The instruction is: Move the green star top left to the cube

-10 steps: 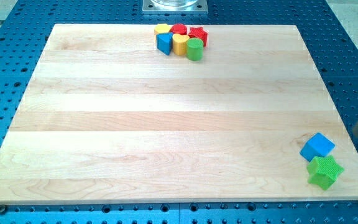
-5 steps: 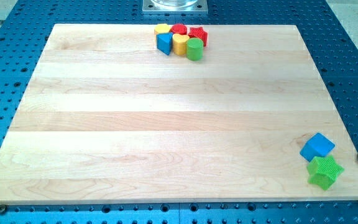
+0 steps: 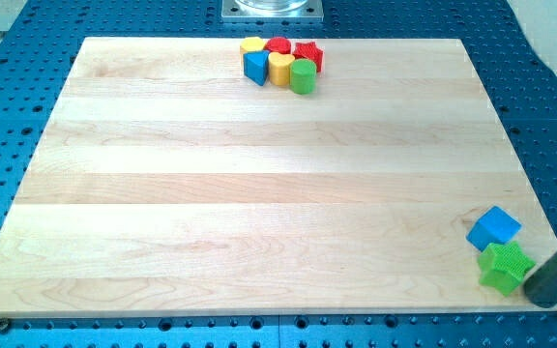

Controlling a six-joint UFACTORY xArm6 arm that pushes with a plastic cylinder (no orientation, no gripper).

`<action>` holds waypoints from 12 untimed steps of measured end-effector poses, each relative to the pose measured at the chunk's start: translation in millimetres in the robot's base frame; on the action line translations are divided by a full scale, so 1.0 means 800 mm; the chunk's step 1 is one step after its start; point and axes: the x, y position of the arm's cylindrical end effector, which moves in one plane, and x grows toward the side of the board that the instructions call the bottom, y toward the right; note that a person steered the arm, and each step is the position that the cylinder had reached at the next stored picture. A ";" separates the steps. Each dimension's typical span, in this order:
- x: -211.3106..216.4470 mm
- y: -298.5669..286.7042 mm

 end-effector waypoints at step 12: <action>0.000 -0.112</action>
